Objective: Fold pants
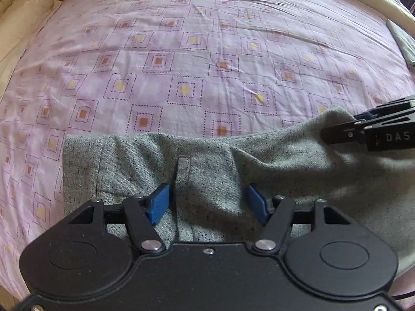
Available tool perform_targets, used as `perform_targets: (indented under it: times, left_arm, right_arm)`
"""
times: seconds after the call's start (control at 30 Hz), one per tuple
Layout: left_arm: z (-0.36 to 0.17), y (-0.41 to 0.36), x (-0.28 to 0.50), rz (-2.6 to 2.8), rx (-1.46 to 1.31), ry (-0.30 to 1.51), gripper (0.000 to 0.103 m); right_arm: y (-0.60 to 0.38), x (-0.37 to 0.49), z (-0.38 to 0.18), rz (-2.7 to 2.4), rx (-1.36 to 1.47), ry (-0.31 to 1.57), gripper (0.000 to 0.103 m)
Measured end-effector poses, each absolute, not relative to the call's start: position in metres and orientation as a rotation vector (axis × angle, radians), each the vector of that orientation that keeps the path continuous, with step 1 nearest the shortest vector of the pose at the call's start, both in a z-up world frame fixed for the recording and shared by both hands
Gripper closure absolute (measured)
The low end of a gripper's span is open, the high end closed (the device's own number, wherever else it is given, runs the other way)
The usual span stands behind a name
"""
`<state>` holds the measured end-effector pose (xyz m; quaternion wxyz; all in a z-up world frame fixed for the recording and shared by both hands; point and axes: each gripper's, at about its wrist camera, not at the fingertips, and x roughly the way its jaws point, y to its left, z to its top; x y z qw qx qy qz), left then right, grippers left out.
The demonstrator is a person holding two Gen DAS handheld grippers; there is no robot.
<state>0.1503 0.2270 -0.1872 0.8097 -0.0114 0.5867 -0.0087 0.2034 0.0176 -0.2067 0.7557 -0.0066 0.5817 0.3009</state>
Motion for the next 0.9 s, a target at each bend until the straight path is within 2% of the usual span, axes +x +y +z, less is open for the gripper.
perform_targets:
  times: [0.03, 0.13, 0.2, 0.27, 0.4, 0.53, 0.57, 0.63, 0.73, 0.9]
  left_arm:
    - [-0.184, 0.230, 0.150, -0.017, -0.041, 1.255, 0.036]
    - [-0.185, 0.240, 0.141, 0.004, -0.094, 1.278, 0.036]
    - [-0.191, 0.244, 0.130, 0.006, -0.075, 1.304, 0.035]
    - [-0.190, 0.243, 0.120, -0.010, -0.022, 1.287, 0.033]
    - [-0.186, 0.254, 0.105, -0.007, -0.058, 1.330, 0.033]
    - [-0.184, 0.251, 0.088, -0.042, 0.037, 1.344, 0.033]
    - [-0.181, 0.250, 0.086, -0.034, 0.050, 1.346, 0.033]
    - [-0.172, 0.251, 0.088, -0.008, 0.049, 1.353, 0.043]
    - [-0.153, 0.253, 0.092, 0.015, 0.033, 1.275, 0.044]
    - [-0.158, 0.246, 0.113, 0.000, 0.018, 1.261, 0.043]
  right_arm:
    - [0.019, 0.203, -0.205, 0.648, -0.016, 1.277, 0.100]
    - [0.010, 0.212, -0.189, 0.562, 0.038, 1.217, 0.101]
    - [0.002, 0.234, -0.204, 0.476, 0.124, 1.266, 0.101]
    - [0.014, 0.235, -0.214, 0.480, 0.043, 1.256, 0.100]
    - [0.013, 0.232, -0.213, 0.476, 0.039, 1.235, 0.101]
    - [0.008, 0.235, -0.214, 0.447, 0.074, 1.224, 0.096]
    - [0.008, 0.232, -0.211, 0.435, 0.070, 1.204, 0.094]
    - [0.004, 0.225, -0.202, 0.390, 0.098, 1.144, 0.094]
    - [-0.011, 0.201, -0.176, 0.374, 0.126, 1.035, 0.094]
    - [-0.020, 0.144, -0.171, 0.498, 0.106, 1.120, 0.094]
